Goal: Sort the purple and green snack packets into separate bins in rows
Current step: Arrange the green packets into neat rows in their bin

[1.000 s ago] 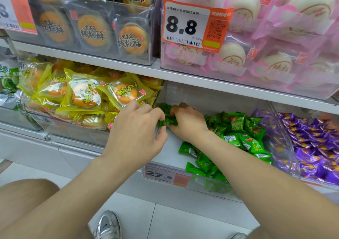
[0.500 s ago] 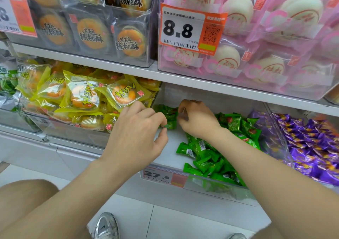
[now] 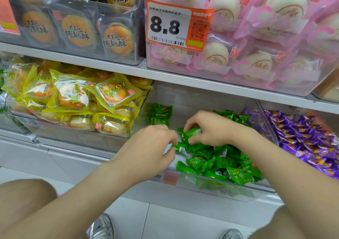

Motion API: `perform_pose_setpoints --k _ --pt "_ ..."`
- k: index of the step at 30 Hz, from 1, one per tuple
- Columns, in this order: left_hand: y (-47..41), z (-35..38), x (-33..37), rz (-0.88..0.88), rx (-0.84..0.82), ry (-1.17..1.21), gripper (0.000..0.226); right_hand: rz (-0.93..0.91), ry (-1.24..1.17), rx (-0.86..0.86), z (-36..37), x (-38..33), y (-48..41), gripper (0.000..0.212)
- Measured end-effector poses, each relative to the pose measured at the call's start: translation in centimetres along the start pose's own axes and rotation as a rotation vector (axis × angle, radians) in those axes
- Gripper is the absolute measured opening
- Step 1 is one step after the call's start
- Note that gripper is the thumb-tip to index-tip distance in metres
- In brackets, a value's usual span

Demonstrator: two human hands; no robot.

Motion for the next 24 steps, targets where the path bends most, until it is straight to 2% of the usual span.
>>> perform_pose_setpoints --k 1,3,6,9,11,13,15,18,19,21,24 --pt "-0.4 0.2 0.0 -0.029 0.021 0.052 0.021 0.012 -0.104 0.055 -0.5 0.2 0.5 0.029" --pt "-1.2 0.4 0.3 -0.046 0.072 0.138 0.034 0.016 -0.517 0.177 -1.0 0.3 1.9 0.021" --pt "-1.9 -0.1 1.1 0.018 0.142 0.203 0.04 0.057 -1.148 0.251 -0.5 -0.4 3.4 0.027" --pt "-1.8 -0.9 1.5 0.068 0.219 0.111 0.025 0.055 -1.376 0.19 -0.1 -2.1 4.0 0.021" --pt "-1.5 -1.2 1.2 0.058 0.277 0.083 0.016 0.018 -1.335 0.159 -0.3 -2.8 4.7 0.023" --pt "-1.3 -1.7 0.8 0.032 0.311 0.086 0.013 -0.092 -1.081 0.202 -0.8 -3.0 5.3 0.026" --pt "-1.0 -2.1 0.5 0.002 0.314 0.108 0.013 -0.246 -0.768 0.264 -1.2 -3.6 5.7 0.019" --pt "-0.2 -2.5 0.0 -0.05 0.319 0.156 0.011 -0.32 -0.48 0.299 -1.1 -4.2 5.3 0.019" --pt "0.1 -2.6 0.0 -0.064 0.324 0.163 0.011 -0.327 -0.481 0.288 -1.2 -4.4 5.0 0.02" --pt "0.8 -3.1 -0.2 -0.074 0.347 0.167 0.01 -0.362 -0.628 0.241 -1.5 -4.8 4.7 0.022" --pt "1.6 -4.3 -0.6 -0.093 0.414 0.051 0.013 -0.395 -0.824 0.139 -1.6 -4.5 3.9 0.023"
Point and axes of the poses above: each hand's wrist, its own y-axis away from the middle knuckle, its own z-axis out of the palm, x = y × z, the point moved 2 cm from there along -y, towards the middle knuckle, and after that the axes turned 12 degrees about -x, right-handed, at the moved point
